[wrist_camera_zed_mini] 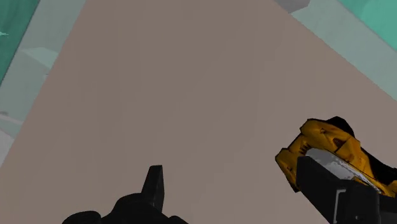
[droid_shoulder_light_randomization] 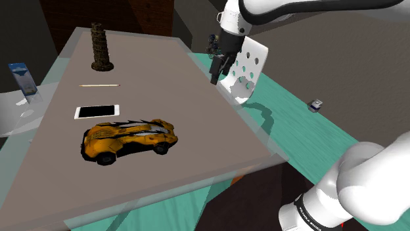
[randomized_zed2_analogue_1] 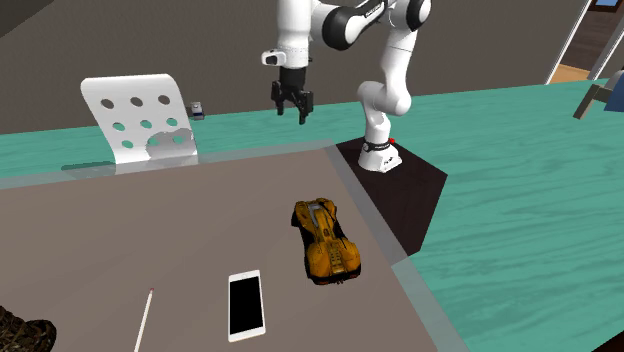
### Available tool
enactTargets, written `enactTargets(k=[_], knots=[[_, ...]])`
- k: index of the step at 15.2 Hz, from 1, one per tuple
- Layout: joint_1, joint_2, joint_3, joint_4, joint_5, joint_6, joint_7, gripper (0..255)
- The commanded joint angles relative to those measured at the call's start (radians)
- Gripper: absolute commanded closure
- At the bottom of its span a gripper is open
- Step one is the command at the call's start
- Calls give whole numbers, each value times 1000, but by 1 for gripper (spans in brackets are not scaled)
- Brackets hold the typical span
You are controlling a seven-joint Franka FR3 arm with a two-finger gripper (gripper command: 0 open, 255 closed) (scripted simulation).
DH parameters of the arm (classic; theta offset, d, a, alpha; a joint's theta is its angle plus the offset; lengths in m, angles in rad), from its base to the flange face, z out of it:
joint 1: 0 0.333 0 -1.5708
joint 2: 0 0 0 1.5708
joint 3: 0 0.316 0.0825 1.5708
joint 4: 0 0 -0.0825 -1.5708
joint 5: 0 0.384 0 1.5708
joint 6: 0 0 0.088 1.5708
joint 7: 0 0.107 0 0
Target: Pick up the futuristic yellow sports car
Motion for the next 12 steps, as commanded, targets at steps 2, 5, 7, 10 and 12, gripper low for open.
enactTargets(k=[2, 5, 7, 10, 12], knots=[[26, 92, 21, 61, -3, 21, -54, 0], [52, 181, 46, 124, -9, 38, -101, 0], [70, 239, 63, 166, -16, 47, -131, 0], [97, 323, 90, 231, -30, 56, -173, 0], [116, 378, 108, 275, -41, 59, -201, 0]])
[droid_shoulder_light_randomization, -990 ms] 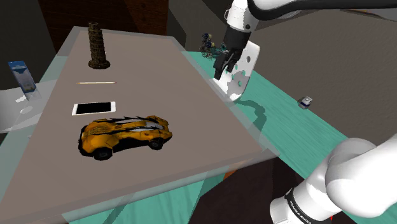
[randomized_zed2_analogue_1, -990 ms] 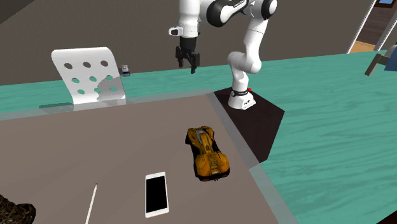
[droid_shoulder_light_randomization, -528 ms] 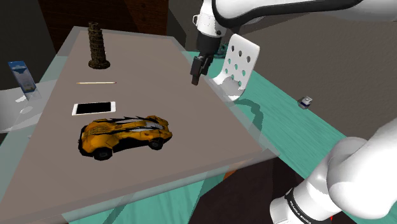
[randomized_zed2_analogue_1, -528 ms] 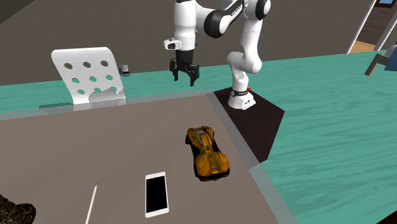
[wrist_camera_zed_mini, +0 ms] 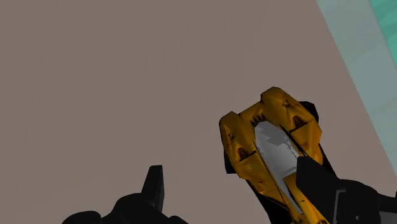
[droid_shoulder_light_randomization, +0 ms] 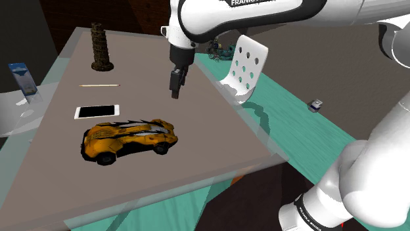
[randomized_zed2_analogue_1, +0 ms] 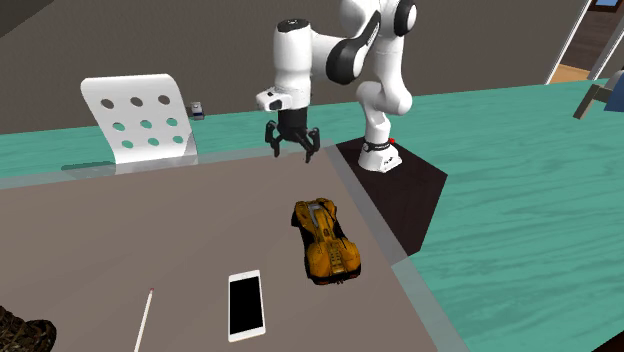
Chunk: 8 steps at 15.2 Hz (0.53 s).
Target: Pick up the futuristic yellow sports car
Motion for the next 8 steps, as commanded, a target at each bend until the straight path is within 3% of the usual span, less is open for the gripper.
enactTargets(k=[1, 8], knots=[[21, 58, 19, 45, -13, 4, -26, 0], [96, 237, 80, 194, -65, 3, -117, 0]])
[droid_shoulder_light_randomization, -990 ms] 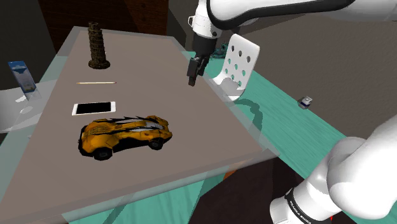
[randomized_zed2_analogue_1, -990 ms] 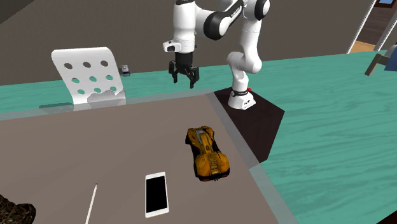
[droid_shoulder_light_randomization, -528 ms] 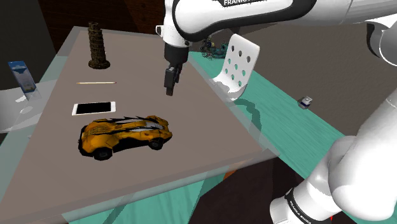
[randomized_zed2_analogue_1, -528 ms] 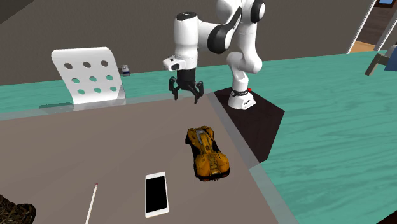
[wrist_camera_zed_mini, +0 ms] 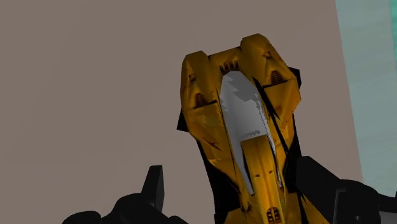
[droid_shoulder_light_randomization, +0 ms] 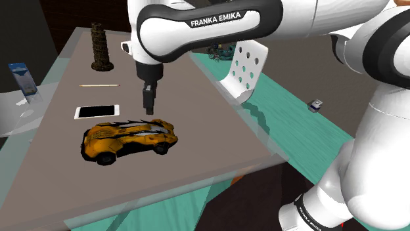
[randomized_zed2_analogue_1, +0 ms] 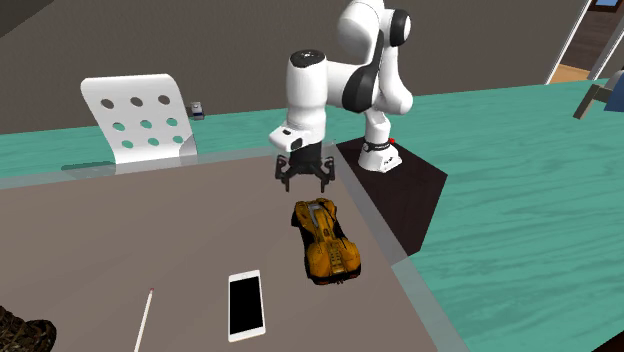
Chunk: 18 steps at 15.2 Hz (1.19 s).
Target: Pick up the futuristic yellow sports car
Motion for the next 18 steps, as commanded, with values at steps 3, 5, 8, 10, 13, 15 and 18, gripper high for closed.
enactTargets(k=[3, 5, 8, 10, 13, 15, 18], knots=[[50, 89, 34, 75, -32, -5, -50, 0], [75, 135, 49, 114, -50, -9, -76, 0], [77, 145, 49, 100, -54, 14, -75, 0], [78, 154, 47, 85, -58, 37, -72, 0], [79, 170, 44, 61, -64, 77, -67, 0], [79, 170, 44, 61, -64, 77, -67, 0], [78, 172, 43, 64, -65, 76, -69, 255]])
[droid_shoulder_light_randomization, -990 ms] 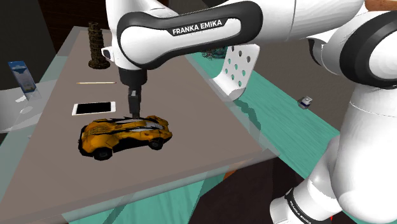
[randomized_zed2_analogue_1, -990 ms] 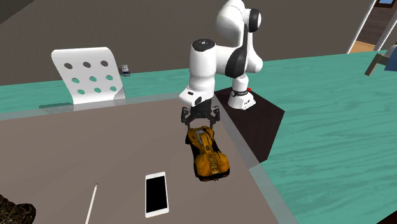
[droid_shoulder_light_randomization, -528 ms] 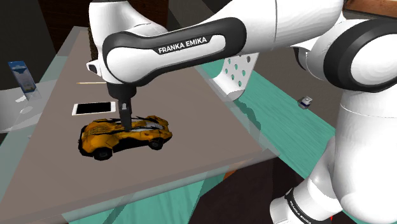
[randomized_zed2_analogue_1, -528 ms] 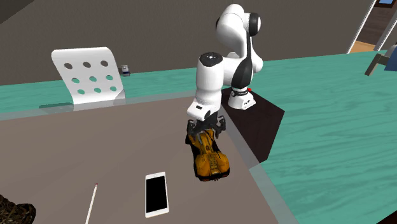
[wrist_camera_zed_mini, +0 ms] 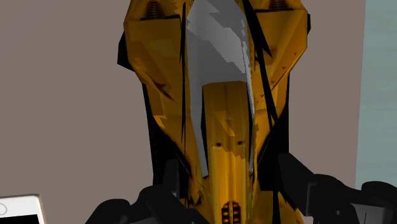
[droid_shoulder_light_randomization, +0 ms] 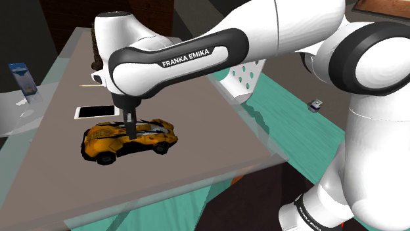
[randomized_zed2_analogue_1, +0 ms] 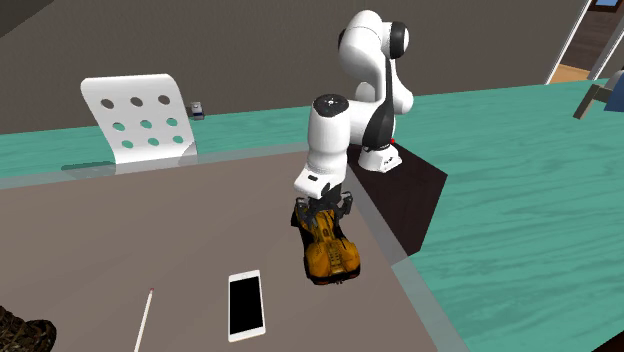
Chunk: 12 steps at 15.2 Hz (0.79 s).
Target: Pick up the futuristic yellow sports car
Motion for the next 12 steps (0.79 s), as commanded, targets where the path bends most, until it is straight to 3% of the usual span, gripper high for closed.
enactTargets(k=[1, 7, 12], knots=[[0, 1, -1, 0, 0, 1, 0, 255], [1, 0, 0, -4, 0, 2, 2, 255], [0, -23, 5, 31, 9, -54, -5, 255]])
